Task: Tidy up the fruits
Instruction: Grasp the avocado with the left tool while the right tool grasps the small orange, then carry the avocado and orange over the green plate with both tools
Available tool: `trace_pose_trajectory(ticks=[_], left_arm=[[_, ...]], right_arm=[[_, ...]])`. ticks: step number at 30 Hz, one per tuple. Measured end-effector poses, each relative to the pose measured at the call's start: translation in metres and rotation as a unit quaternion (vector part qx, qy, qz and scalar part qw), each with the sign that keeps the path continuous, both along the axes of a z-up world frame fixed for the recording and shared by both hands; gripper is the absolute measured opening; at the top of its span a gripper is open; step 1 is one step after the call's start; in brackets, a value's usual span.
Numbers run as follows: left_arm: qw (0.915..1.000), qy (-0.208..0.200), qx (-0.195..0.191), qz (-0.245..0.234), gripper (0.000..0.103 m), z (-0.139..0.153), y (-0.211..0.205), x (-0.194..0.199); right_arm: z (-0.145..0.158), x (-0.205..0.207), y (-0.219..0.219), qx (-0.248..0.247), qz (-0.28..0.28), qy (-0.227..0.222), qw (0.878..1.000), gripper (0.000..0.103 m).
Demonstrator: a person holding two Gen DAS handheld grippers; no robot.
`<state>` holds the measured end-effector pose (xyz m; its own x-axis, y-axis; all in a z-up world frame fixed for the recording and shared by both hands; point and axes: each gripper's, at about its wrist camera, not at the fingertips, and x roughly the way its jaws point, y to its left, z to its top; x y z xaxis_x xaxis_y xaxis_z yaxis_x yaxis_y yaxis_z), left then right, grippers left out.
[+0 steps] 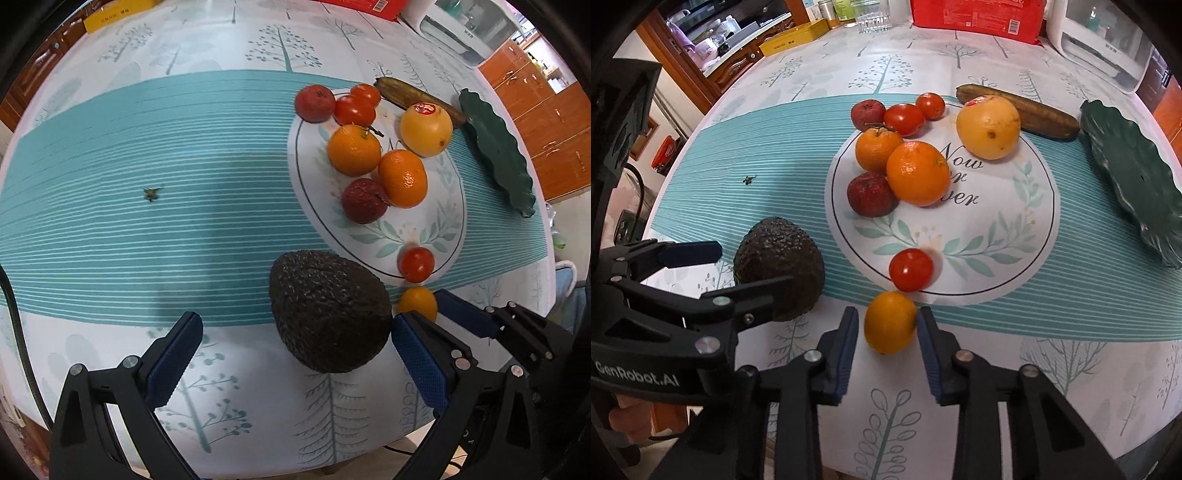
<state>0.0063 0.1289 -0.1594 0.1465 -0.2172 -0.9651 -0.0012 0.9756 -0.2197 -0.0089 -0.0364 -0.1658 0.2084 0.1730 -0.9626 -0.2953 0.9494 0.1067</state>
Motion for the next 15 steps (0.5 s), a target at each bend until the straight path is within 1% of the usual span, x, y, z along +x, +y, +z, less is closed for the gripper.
trace_pose_trajectory(ticks=[2,4,5,10,15], left_arm=[[1.0,0.002,-0.009,-0.001,0.099,-0.004,-0.004,0.003],[0.9998,-0.002,-0.019,-0.005,0.092,-0.005,-0.009,0.006],[0.9997,-0.004,-0.021,-0.008,0.09,-0.005,-0.01,0.007],[0.9986,-0.005,-0.044,-0.028,0.065,-0.005,-0.023,0.012],[0.9988,-0.014,-0.034,-0.031,0.064,-0.005,-0.029,0.014]], right_arm=[[0.0,-0.001,0.0,0.0,-0.001,-0.003,1.0,0.03],[0.0,-0.001,0.001,-0.002,-0.001,-0.009,1.0,0.03],[0.0,-0.001,0.002,-0.003,-0.001,-0.012,1.0,0.03],[0.001,-0.001,0.003,-0.001,-0.004,-0.024,1.0,0.03],[0.001,0.0,0.002,0.003,-0.004,-0.033,0.999,0.03]])
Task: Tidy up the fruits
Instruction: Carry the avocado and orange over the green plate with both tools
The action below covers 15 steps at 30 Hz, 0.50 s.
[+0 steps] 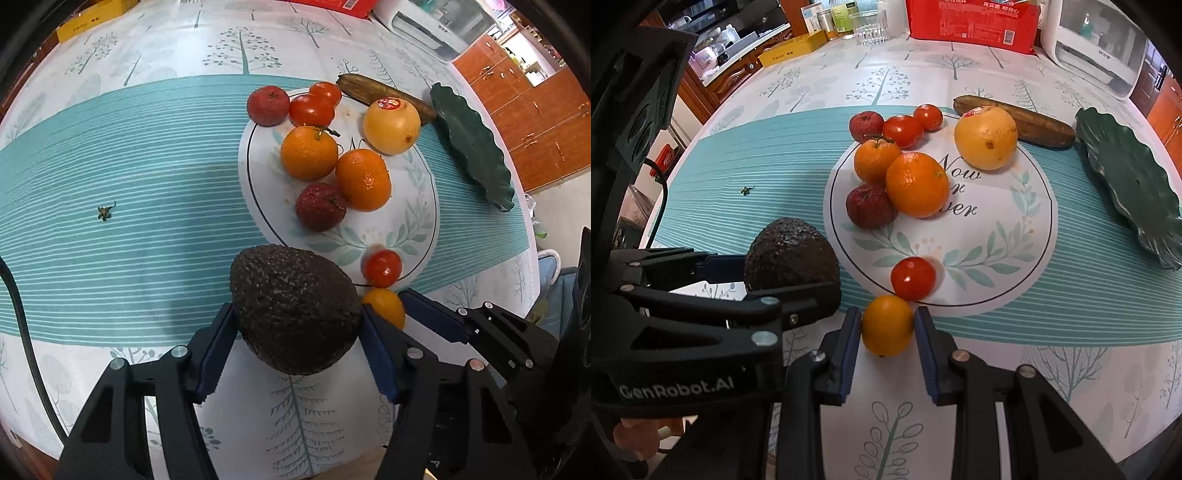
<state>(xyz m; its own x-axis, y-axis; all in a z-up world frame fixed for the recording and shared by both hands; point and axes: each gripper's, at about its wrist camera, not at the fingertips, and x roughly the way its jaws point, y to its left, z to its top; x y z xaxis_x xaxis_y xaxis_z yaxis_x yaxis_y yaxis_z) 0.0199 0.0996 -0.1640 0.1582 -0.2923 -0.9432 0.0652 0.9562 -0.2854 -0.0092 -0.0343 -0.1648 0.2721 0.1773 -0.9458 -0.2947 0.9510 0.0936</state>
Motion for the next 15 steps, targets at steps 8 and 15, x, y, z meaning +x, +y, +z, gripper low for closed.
trace_pose_trajectory(ticks=[8,15], left_arm=[[0.9991,-0.031,0.023,-0.015,0.062,0.003,-0.007,-0.001],[0.9983,-0.056,0.014,0.003,0.062,0.024,-0.001,0.005]], right_arm=[[0.009,-0.006,-0.001,0.002,0.013,-0.013,1.0,0.028],[0.036,-0.013,-0.012,-0.008,0.019,-0.043,0.999,0.028]])
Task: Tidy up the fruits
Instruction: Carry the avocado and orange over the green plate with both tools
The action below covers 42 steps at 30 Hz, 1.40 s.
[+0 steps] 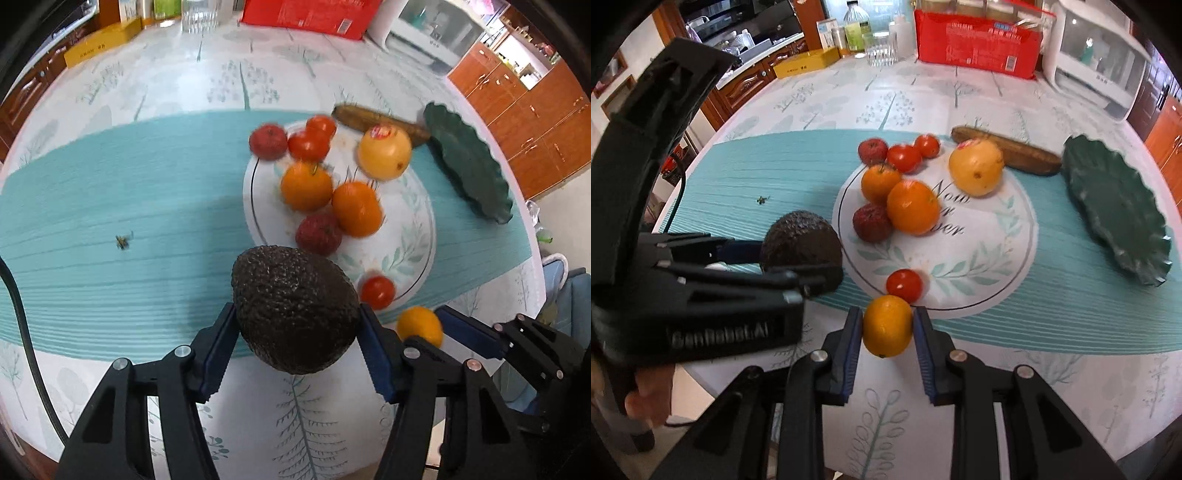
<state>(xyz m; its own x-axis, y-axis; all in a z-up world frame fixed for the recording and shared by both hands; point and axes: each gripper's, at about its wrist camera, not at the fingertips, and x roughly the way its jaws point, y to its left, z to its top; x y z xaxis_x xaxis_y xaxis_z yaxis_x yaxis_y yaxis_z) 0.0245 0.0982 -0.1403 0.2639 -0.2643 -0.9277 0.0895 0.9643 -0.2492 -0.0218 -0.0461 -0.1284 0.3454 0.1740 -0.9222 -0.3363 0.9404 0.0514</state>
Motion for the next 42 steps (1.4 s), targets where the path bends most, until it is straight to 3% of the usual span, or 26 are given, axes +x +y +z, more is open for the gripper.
trace_pose_trajectory(ticks=[13,19,25,32,42], left_arm=[[0.9923,-0.108,0.01,-0.06,0.062,0.085,-0.041,-0.004],[0.988,-0.122,0.009,-0.094,0.062,0.108,-0.07,0.003],[0.9863,-0.126,0.01,-0.106,0.062,0.119,-0.106,0.017],[0.9891,-0.122,0.015,-0.082,0.062,0.125,-0.16,0.046],[0.9947,-0.096,0.02,-0.031,0.062,0.097,-0.24,0.103]], right_arm=[[0.062,-0.002,-0.044,-0.01,-0.039,-0.05,0.998,0.028],[0.08,0.01,-0.072,0.002,-0.082,-0.068,0.994,0.028],[0.094,0.025,-0.115,0.021,-0.116,-0.086,0.989,0.028],[0.101,0.064,-0.181,0.035,-0.119,-0.076,0.989,0.028],[0.074,0.12,-0.263,0.03,-0.104,-0.042,0.993,0.028]])
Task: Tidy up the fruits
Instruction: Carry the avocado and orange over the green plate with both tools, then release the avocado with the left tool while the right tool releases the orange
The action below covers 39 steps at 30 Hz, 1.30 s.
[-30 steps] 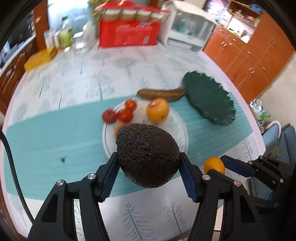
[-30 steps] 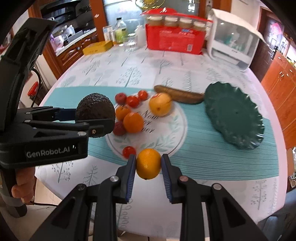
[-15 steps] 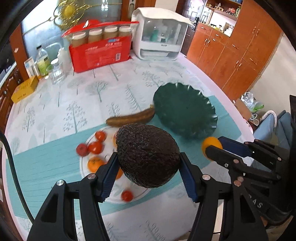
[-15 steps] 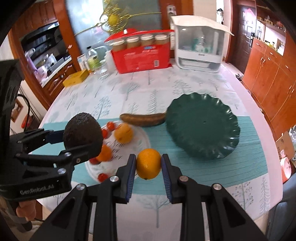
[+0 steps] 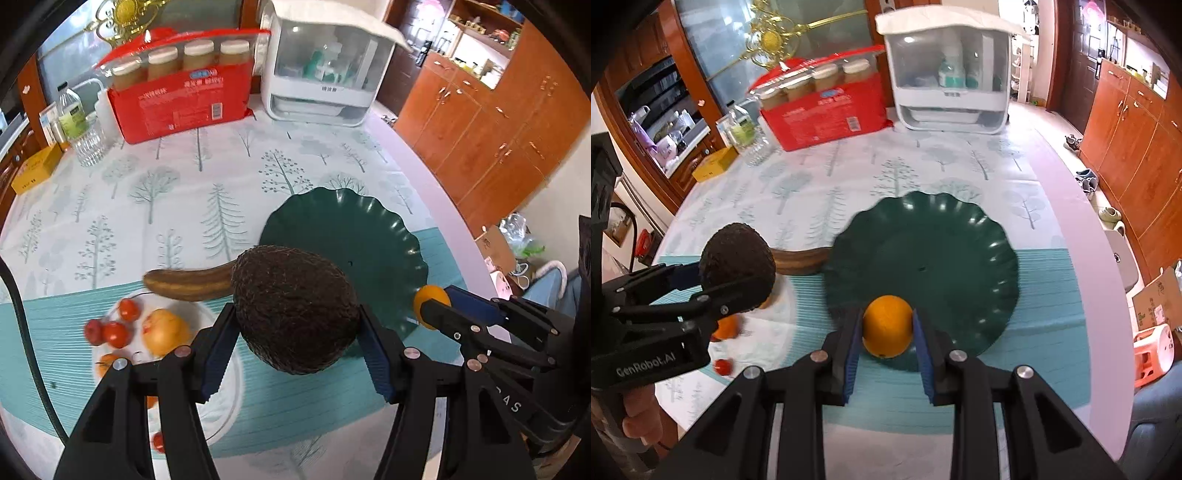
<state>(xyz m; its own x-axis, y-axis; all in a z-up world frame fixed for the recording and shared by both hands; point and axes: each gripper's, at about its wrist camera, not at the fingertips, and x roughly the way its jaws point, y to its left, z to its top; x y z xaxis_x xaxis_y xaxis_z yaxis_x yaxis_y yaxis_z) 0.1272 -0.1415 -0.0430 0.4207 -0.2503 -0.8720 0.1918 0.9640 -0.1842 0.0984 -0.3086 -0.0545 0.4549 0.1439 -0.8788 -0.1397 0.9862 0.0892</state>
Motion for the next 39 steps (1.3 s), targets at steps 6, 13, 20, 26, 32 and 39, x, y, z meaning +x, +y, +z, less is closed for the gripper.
trace_pose_trajectory(ticks=[6,13,20,26,32,39], left_arm=[[0.9993,0.026,0.018,0.022,0.062,-0.034,-0.036,0.028],[0.997,0.055,0.05,0.02,0.062,-0.07,-0.073,0.05],[0.9945,0.075,0.071,0.014,0.062,-0.09,-0.091,0.067],[0.993,0.083,0.084,0.01,0.063,-0.096,-0.093,0.071],[0.9913,0.087,0.098,0.009,0.063,-0.097,-0.093,0.075],[0.9927,0.044,0.113,-0.004,0.096,-0.078,-0.098,0.072]], right_arm=[[-0.028,0.023,-0.027,-0.002,0.009,0.02,1.0,0.028],[-0.065,0.046,-0.048,-0.007,0.009,0.052,0.999,0.028],[-0.086,0.057,-0.052,-0.008,0.014,0.069,0.997,0.029],[-0.093,0.062,-0.048,-0.015,0.02,0.074,0.997,0.03],[-0.094,0.063,-0.042,-0.036,0.034,0.065,0.997,0.032],[-0.095,0.063,-0.046,-0.015,0.026,0.07,0.997,0.051]])
